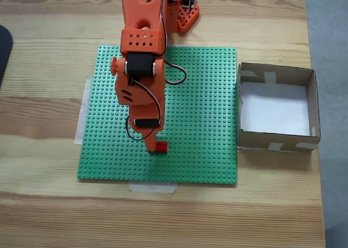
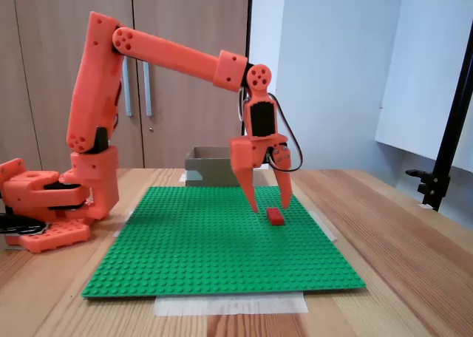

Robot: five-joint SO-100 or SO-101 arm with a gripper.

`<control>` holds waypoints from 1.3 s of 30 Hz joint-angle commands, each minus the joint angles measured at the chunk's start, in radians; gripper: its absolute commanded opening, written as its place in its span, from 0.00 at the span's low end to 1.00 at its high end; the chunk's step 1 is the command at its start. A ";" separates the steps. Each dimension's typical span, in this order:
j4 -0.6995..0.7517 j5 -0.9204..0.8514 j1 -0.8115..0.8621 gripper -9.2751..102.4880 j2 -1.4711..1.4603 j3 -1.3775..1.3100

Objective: Pick the red lego block and put it in the box.

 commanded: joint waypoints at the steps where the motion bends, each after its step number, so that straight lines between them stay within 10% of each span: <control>1: -0.009 0.003 -0.002 0.32 -0.002 -0.075; 39: -0.080 0.028 -0.018 0.31 -0.078 -0.087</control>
